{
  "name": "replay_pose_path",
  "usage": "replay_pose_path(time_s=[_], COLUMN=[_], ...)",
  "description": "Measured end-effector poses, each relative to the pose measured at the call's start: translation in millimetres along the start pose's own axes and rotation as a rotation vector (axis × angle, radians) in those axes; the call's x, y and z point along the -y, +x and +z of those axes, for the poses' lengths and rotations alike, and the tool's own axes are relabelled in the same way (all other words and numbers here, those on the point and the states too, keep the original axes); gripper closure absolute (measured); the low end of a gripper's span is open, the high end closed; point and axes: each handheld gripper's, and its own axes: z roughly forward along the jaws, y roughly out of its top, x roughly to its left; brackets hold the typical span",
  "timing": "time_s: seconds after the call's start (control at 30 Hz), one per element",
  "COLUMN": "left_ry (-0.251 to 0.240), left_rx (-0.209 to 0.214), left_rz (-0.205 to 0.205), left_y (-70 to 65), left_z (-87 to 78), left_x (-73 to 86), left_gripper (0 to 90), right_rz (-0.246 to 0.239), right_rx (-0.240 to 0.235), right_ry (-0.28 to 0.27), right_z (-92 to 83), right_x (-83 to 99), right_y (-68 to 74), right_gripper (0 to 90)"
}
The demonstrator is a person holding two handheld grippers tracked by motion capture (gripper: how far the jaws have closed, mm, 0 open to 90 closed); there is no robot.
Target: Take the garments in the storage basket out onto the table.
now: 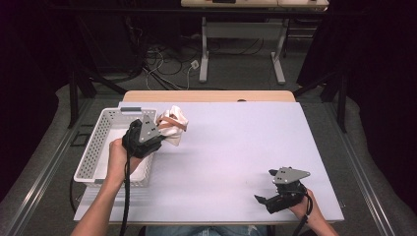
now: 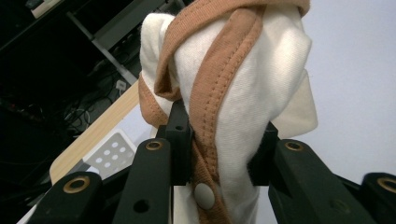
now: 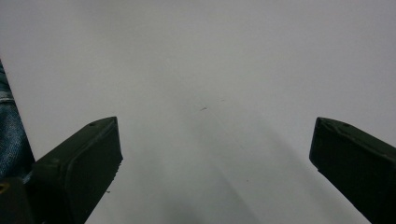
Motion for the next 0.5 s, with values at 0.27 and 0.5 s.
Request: replay_pose_path(time_s=[0.27,0.5], left_ry=[-0.003,-0.010], left_rx=[0.027,0.046], left_rz=[0.011,0.015], left_y=[-5.2,-8.7], left_z=[7.4,15.3], left_x=[-5.6,-10.3], left_gripper=[69.3,69.2], right_rz=[-0.002,0.000], right_rx=[0.006,0.005], right_ry=[0.000,0.008], right_z=[-0.7,-1.0], right_x=[0.1,0.3], right_y=[0.5,0.5], right_gripper=[2.0,1.8])
